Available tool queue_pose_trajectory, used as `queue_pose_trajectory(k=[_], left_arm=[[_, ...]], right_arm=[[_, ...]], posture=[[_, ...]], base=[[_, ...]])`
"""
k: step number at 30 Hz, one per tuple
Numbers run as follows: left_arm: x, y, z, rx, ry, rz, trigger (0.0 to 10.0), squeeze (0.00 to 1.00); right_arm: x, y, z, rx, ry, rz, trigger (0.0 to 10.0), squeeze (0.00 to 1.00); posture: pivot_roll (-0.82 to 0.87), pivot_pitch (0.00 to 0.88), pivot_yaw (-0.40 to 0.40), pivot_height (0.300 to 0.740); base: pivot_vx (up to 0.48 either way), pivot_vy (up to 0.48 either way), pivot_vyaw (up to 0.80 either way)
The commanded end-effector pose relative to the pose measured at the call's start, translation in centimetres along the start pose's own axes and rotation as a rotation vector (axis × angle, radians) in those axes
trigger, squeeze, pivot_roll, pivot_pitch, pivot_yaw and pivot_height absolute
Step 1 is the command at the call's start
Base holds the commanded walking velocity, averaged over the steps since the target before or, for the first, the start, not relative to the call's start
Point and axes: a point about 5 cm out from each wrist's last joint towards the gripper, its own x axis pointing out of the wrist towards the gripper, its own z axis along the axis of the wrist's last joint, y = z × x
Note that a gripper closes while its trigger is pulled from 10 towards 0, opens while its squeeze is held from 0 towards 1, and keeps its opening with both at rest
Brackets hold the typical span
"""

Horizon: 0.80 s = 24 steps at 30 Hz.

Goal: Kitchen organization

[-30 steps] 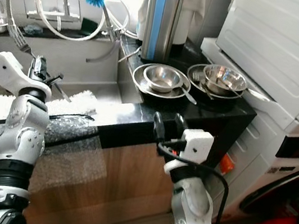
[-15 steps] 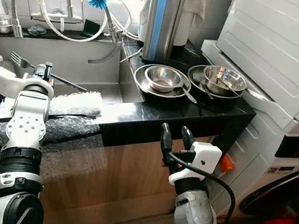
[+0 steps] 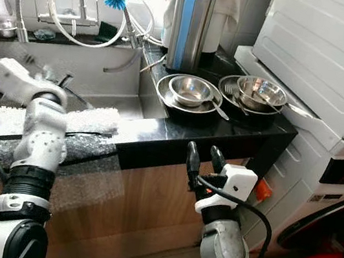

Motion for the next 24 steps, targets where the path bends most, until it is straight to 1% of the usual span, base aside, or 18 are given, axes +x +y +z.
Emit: queue_pose_trajectory(k=[1,2,3,4,5,7,13,15,17,18,19,20,21,22,23,24], left_arm=[[0.1,0.3,-0.7,-0.146,0.062,0.105,10.0,0.00],[0.1,0.6,-1.1,-0.222,0.101,0.168,10.0,0.00],[0.1,0.6,-1.3,-0.268,0.124,0.199,10.0,0.00],[0.2,0.6,-1.4,-0.284,0.131,0.210,10.0,0.00],[-0.1,0.2,-1.4,-0.329,0.135,0.220,10.0,0.00],[0.0,0.0,-1.4,-0.345,0.132,0.227,10.0,0.00],[0.8,0.2,-1.1,-0.342,0.115,0.240,10.0,0.00],[1.1,0.0,-0.9,-0.374,0.119,0.245,10.0,0.00],[1.4,-0.5,-0.4,-0.385,0.100,0.227,10.0,0.00],[1.6,-1.3,0.4,-0.328,0.042,0.165,10.0,0.00],[1.6,-1.3,0.4,-0.328,0.042,0.165,10.0,0.00],[1.6,-2.1,1.1,-0.260,-0.012,0.102,10.0,0.00],[1.4,-2.9,1.9,-0.167,-0.082,0.036,10.0,0.00],[1.4,-2.9,1.9,-0.167,-0.082,0.036,10.0,0.00],[1.2,-3.8,2.5,-0.088,-0.139,-0.022,10.0,0.00],[1.1,-4.0,2.6,-0.082,-0.149,-0.033,10.0,0.00]], right_arm=[[-0.1,-0.2,-0.1,0.003,0.002,-0.014,10.0,0.00],[-0.1,-0.2,-0.1,0.007,0.001,-0.016,10.0,0.00],[-0.1,-0.2,-0.1,0.014,-0.001,-0.018,10.0,0.00],[-0.1,-0.2,-0.1,0.020,-0.003,-0.020,10.0,0.00],[-0.1,-0.2,0.0,0.018,-0.004,-0.022,10.0,0.00],[0.0,-0.3,0.0,0.016,-0.006,-0.023,10.0,0.00],[0.1,-0.1,0.0,0.018,-0.009,-0.022,10.0,0.00],[0.1,-0.1,0.0,0.019,-0.011,-0.023,10.0,0.00],[0.1,-0.2,0.0,0.019,-0.012,-0.024,10.0,0.00],[0.1,-0.2,0.1,0.018,-0.014,-0.025,10.0,0.00],[0.1,-0.2,0.1,0.018,-0.014,-0.025,10.0,0.00],[0.1,-0.1,0.1,0.017,-0.016,-0.025,10.0,0.00],[0.1,-0.1,0.1,0.017,-0.018,-0.025,10.0,0.00],[0.1,-0.1,0.1,0.017,-0.018,-0.025,10.0,0.00],[0.2,-0.1,0.2,0.017,-0.020,-0.024,10.0,0.00],[0.2,-0.1,0.2,0.017,-0.021,-0.024,10.0,0.00]], posture=[[-0.13,0.000,0.002,0.740],[-0.13,0.000,0.002,0.740],[-0.14,0.000,0.004,0.740],[-0.14,0.000,0.004,0.740],[-0.13,0.000,0.002,0.740],[-0.13,0.000,0.002,0.740],[-0.13,0.000,0.006,0.740],[-0.13,0.000,0.007,0.740],[-0.13,0.000,0.007,0.740],[-0.13,0.000,0.006,0.740],[-0.13,0.000,0.006,0.740],[-0.13,0.000,0.005,0.740],[-0.13,0.000,0.005,0.740],[-0.13,0.000,0.005,0.740],[-0.13,0.000,0.004,0.740],[-0.13,0.000,0.003,0.740]], base=[[0.000,0.000,0.00],[0.000,0.000,0.00],[0.000,0.000,0.00],[0.000,0.000,0.00],[0.000,0.000,0.00],[0.000,0.000,0.00],[0.000,0.000,0.00],[0.000,0.000,0.00],[0.000,0.000,0.00],[0.000,0.000,0.00],[0.000,0.000,0.00],[0.000,0.000,0.00],[0.000,0.000,0.00],[0.000,0.000,0.00],[0.000,0.000,0.00],[0.000,0.000,0.00]])
